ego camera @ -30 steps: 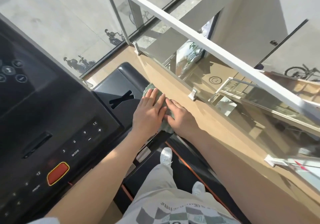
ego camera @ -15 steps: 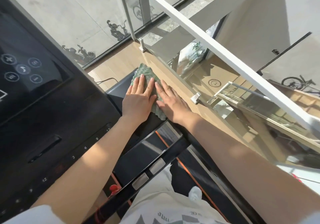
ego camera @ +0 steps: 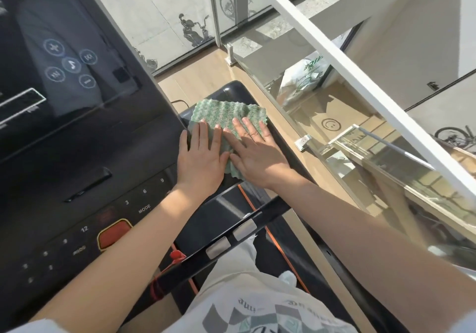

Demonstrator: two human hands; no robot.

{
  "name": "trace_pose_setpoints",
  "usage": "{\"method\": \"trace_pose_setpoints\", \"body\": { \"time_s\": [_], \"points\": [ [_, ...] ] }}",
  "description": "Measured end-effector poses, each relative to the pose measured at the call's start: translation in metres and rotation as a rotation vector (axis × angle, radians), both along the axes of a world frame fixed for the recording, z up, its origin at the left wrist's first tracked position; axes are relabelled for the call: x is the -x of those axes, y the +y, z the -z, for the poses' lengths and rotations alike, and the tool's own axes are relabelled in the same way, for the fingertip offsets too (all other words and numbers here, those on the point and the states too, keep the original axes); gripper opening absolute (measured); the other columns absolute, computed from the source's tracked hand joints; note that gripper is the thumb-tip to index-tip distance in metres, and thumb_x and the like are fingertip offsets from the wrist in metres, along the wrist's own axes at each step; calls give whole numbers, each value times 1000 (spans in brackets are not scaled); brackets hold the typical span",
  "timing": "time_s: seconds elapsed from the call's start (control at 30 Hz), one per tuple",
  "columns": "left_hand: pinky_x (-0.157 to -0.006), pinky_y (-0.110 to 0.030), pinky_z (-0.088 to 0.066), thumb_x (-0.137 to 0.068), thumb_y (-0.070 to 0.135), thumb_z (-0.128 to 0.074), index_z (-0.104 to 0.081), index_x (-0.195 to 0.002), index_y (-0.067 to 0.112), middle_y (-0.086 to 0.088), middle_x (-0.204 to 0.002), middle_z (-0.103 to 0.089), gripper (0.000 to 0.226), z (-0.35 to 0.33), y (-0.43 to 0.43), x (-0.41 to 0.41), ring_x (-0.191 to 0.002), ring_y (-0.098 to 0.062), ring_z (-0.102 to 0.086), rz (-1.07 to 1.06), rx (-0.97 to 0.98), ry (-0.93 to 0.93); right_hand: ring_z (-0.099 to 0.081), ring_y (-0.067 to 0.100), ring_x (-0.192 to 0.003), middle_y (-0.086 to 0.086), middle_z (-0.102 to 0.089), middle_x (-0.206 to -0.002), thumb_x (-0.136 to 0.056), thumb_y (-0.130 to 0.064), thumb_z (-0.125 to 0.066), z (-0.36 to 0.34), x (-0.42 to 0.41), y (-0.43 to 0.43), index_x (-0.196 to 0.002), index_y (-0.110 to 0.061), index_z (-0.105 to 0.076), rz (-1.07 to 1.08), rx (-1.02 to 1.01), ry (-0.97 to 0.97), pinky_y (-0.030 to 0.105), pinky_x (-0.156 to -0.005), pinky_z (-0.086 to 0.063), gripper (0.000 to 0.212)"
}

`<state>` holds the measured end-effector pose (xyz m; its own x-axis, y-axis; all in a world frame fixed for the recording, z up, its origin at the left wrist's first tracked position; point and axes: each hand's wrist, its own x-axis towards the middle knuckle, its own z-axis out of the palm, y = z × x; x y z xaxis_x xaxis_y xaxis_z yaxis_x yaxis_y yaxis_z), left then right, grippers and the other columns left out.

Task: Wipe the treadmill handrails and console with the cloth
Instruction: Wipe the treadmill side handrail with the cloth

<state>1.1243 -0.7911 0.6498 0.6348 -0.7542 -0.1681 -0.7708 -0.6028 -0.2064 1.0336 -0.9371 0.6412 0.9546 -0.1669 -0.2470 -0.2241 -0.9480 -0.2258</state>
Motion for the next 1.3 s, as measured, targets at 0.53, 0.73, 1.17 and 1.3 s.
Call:
{"method": "trace_pose_setpoints", "body": {
  "time_s": [0.53,0.73,1.17,1.3],
  "points": [
    [-121,-58,-25,-103,34,-53,-40,-154,9,-19,-159,-38,59,18,33,76,-149,-35,-35,194,226,75,-5,32,-155,13,-13,-167,-105,-48,-32,9,103,39,-160,-21,-20,198,85,-48,50,-126,-9,62],
    [-120,-53,-30,-103,30,-47,-47,-151,12,-17,-160,-39,51,25,22,110,-149,-34,-35,315,370,211,-1,34,-155,12,-4,-169,-103,-42,-38,6,158,41,-160,-18,-17,411,98,9,51,-124,-16,65],
    [-109,-47,-41,-100,24,-61,-70,-124,11,-14,-144,-57,29,27,-19,161,-134,-37,-50,593,641,389,-50,26,-132,4,-51,-148,-88,-48,-59,-3,251,33,-150,-22,-43,820,-251,-135,45,-108,-43,69],
    [-112,-44,-39,-101,26,-62,-68,-127,13,-10,-143,-59,30,29,-45,161,-137,-31,-50,762,589,478,-59,20,-123,-1,-66,-132,-91,-47,-57,-15,269,38,-131,-20,-64,1005,-342,-270,39,-105,-46,48]
  ]
}}
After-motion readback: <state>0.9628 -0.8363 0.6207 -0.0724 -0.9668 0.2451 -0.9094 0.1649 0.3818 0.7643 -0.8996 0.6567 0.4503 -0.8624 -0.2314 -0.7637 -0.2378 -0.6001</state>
